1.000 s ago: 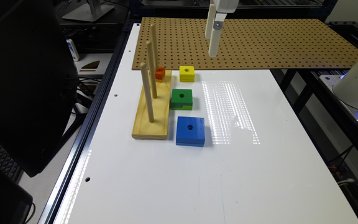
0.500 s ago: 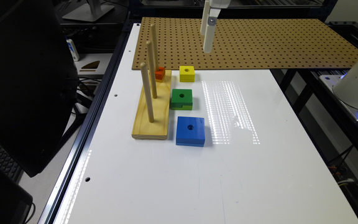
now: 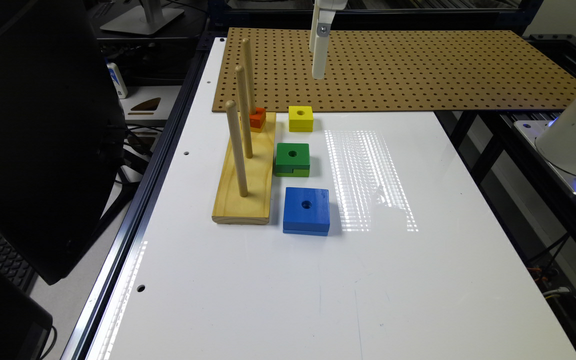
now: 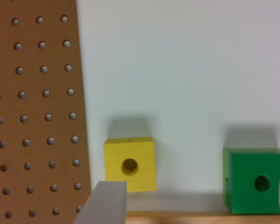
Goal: Pick up yellow block.
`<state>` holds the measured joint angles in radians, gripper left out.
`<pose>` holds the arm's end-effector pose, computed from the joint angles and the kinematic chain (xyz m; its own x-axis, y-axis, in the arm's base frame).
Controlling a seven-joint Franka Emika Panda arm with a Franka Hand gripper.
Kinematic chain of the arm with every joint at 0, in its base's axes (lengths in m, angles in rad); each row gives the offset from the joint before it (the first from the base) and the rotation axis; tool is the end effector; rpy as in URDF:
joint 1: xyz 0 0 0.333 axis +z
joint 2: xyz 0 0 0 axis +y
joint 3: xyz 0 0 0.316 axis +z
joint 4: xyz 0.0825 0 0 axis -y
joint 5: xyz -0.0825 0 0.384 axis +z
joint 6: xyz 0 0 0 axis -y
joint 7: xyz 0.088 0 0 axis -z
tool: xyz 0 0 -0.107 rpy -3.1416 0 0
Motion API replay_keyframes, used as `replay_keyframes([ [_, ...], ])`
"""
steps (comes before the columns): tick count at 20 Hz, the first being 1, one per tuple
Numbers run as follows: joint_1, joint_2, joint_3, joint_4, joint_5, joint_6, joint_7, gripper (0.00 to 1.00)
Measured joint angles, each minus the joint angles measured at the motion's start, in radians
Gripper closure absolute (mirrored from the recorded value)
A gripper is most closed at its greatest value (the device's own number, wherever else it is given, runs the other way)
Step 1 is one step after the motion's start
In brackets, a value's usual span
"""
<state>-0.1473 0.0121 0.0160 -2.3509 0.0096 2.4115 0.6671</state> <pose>0.5034 -0.0664 0.3299 0.6920 -0.7211 0.0338 -0.7202 -0.6928 -0.0354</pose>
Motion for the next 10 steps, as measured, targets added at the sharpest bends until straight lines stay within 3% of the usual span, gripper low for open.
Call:
replay_keyframes([
  [3, -0.029, 0.000, 0.000, 0.001, 0.0000, 0.000, -0.029, 0.00],
  [10, -0.062, 0.000, -0.001, 0.002, -0.0004, 0.000, -0.063, 0.00],
])
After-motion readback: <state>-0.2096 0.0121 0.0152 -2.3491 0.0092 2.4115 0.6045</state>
